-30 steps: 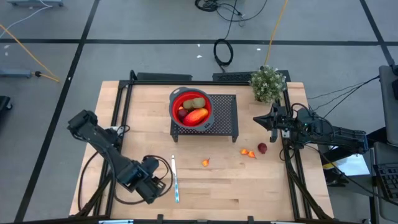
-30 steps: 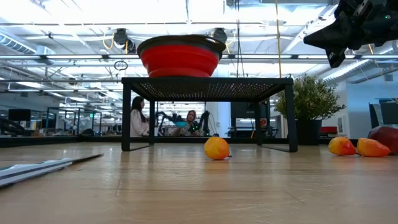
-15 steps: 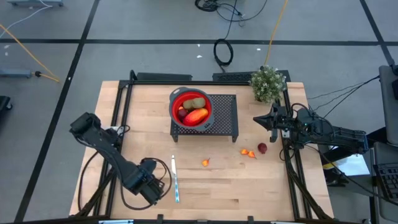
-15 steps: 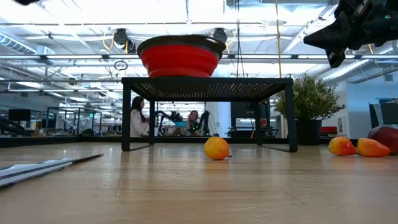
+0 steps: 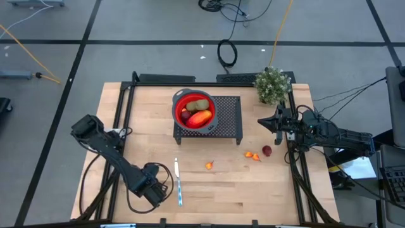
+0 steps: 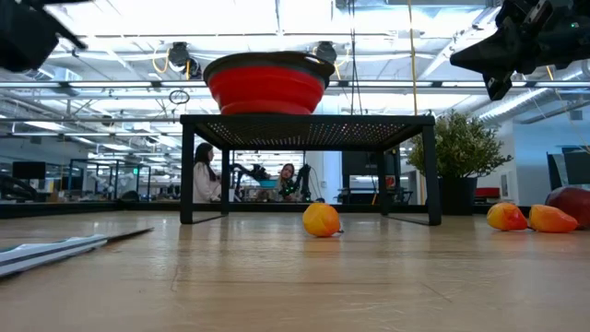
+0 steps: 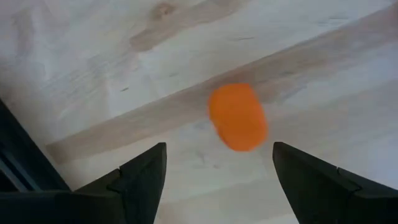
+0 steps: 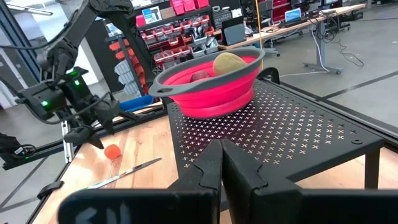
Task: Pick & Place Fruit
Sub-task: Put the orange into the strainer on the shelf
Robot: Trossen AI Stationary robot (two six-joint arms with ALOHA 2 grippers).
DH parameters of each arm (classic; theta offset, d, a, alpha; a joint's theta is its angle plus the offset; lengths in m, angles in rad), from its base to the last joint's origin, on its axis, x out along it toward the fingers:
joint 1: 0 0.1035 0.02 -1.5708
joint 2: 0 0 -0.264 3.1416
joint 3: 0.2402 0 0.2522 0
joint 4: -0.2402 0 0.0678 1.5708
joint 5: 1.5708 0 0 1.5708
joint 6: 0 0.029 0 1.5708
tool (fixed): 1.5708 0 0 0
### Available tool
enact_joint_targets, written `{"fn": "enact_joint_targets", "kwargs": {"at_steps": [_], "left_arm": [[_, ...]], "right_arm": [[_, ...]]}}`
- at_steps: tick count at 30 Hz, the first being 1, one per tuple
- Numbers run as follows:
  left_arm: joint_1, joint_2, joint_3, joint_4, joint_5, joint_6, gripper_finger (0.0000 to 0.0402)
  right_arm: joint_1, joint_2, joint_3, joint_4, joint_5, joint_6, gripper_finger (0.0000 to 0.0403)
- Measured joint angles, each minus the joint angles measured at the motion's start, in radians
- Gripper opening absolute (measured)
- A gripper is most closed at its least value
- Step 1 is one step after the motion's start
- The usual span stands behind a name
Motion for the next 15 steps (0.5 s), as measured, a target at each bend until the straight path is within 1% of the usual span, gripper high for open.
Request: {"fn": "enact_joint_targets", "kwargs": {"at_steps": [15], "left_arm": [[0.0,0.0,-0.159,0.254,0.005,-0.02,0.0287]], "right_arm": [[0.0,0.0,0.0,0.0,0.0,0.0,0.0]]}}
